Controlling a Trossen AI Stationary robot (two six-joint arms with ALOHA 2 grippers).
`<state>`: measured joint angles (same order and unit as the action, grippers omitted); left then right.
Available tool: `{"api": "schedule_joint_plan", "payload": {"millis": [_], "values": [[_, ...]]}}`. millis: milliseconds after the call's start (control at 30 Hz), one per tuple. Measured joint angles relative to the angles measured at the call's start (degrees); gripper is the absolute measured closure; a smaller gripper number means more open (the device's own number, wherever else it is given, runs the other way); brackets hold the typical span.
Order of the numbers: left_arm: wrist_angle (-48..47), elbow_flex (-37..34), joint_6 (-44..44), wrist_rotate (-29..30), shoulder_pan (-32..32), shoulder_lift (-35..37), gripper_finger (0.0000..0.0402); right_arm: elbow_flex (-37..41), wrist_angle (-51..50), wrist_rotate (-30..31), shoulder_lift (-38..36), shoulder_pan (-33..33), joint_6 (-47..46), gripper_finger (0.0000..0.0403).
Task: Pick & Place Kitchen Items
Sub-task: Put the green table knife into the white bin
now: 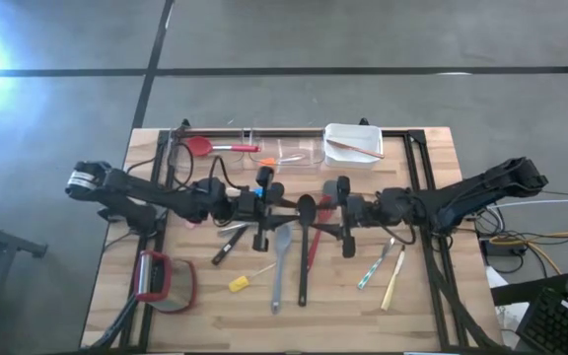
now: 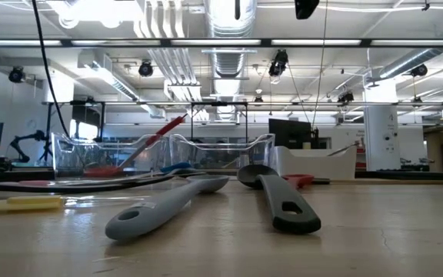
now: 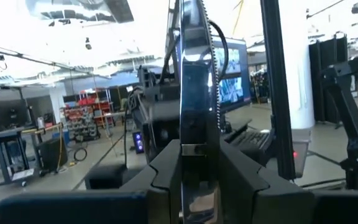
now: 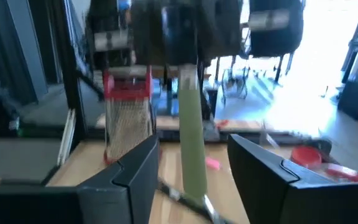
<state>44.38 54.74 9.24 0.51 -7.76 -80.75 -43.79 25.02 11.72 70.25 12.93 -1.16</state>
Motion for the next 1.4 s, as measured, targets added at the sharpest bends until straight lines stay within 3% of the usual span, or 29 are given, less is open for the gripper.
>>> {"api": "schedule_joint_plan", "payload": {"millis": [433, 533, 667, 833, 1033, 1200, 1400], "values": [[-0.7, 6.1, -0.2, -4.3, 1.0, -5.1, 0.0320, -1.8, 2.1, 0.6, 3.9, -0.9, 0.3, 0.0241], [-1.5, 6.0, -0.1, -4.2, 1.2, -4.6, 0.0320, -1.9, 1.7, 1.2, 3.5, -0.9, 0.5, 0.0279], [-1.7, 6.0, -0.8, -3.8, 1.4, -4.5, 0.0320, -1.9, 1.8, 1.2, 3.4, -0.9, 2.2, 0.0360], [-1.8, 6.0, -1.7, -4.0, 1.7, -4.6, 0.0316, -1.9, 1.8, 1.5, 3.4, -0.9, 2.6, 0.0357], [-7.4, 6.0, -1.7, -3.7, 1.7, -2.6, 0.0254, -1.9, -0.5, 2.6, 1.7, -0.9, 3.1, 0.0357], [-22.6, 6.0, -0.2, 1.6, 1.6, 2.7, 0.0221, -2.1, -10.4, 9.0, -4.4, -1.7, 2.7, 0.0357], [-39.5, 6.0, -0.2, 9.2, 1.7, 8.8, 0.0217, -8.8, -40.3, 12.4, -9.7, -9.0, -4.6, 0.0357]]}}
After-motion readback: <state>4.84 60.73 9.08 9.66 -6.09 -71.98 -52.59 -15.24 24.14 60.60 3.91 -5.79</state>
